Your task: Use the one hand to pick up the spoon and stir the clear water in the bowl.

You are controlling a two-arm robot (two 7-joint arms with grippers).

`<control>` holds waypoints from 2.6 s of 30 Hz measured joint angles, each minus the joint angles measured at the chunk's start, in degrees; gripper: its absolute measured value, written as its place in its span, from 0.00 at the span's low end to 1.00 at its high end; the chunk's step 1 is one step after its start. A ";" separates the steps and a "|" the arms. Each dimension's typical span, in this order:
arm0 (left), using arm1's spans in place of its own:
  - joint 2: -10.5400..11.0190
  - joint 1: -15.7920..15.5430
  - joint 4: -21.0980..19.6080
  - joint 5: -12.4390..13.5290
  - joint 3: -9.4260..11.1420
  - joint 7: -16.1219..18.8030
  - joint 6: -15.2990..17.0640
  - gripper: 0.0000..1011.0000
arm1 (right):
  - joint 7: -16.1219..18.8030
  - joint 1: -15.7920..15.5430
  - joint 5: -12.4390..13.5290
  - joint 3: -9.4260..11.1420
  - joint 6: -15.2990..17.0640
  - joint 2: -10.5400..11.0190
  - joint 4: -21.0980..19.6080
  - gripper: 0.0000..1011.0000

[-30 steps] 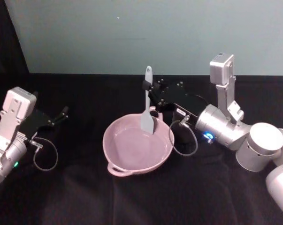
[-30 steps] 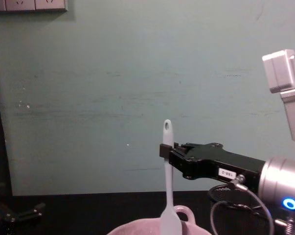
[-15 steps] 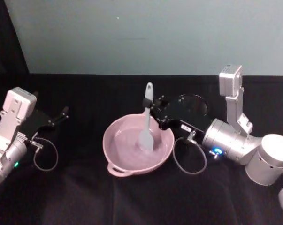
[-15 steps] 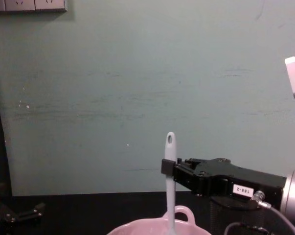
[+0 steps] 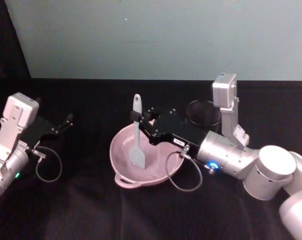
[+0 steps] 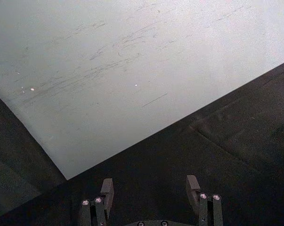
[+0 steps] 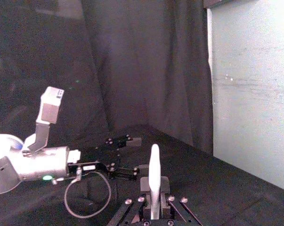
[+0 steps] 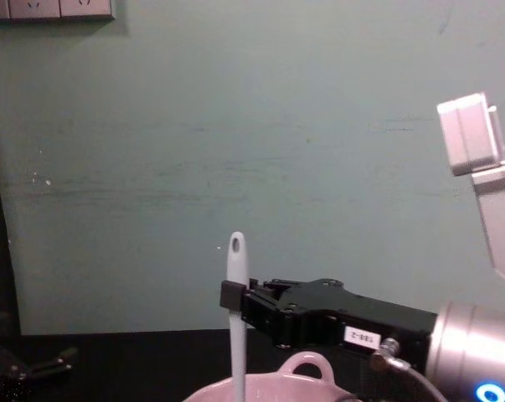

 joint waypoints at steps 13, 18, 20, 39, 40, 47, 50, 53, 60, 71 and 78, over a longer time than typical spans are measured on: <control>0.00 0.00 0.00 0.00 0.00 0.00 0.00 1.00 | -2.77 3.94 -3.75 0.74 -9.09 -5.32 9.98 0.11; 0.00 0.00 0.00 0.00 0.00 0.00 0.00 1.00 | -3.97 4.65 -5.38 2.01 -10.58 -5.50 11.17 0.11; 0.00 0.00 0.00 0.00 0.00 0.00 0.00 1.00 | -4.18 4.67 -5.69 2.38 -10.45 -5.24 11.07 0.11; 0.00 0.00 0.00 0.00 0.00 0.00 0.00 1.00 | -2.70 -0.40 -3.96 4.35 0.18 1.49 0.36 0.11; 0.00 0.00 0.00 0.00 0.00 0.00 0.00 1.00 | -2.48 -0.60 -3.68 4.25 0.56 1.68 0.02 0.11; 0.00 0.00 0.00 0.00 0.00 0.00 0.00 1.00 | -0.79 -1.72 -1.73 2.73 2.89 2.82 -2.21 0.11; 0.00 0.00 0.00 0.00 0.00 0.00 0.00 1.00 | -0.16 -1.86 -1.15 1.82 3.11 2.86 -2.50 0.11; 0.00 0.00 0.00 0.00 0.00 0.00 0.00 1.00 | 0.02 -1.88 -0.74 0.96 3.12 2.62 -2.65 0.11; 0.00 0.00 0.00 0.00 0.00 0.00 0.00 1.00 | 0.27 -1.02 0.00 -0.84 2.56 1.21 -2.19 0.11; 0.00 0.00 0.00 0.00 0.00 0.00 0.00 1.00 | -0.49 1.52 0.14 -1.44 0.45 -1.88 2.59 0.11; 0.00 0.00 0.00 0.00 0.00 0.00 0.00 1.00 | -1.50 3.58 -0.06 -0.44 -2.09 -4.00 7.24 0.11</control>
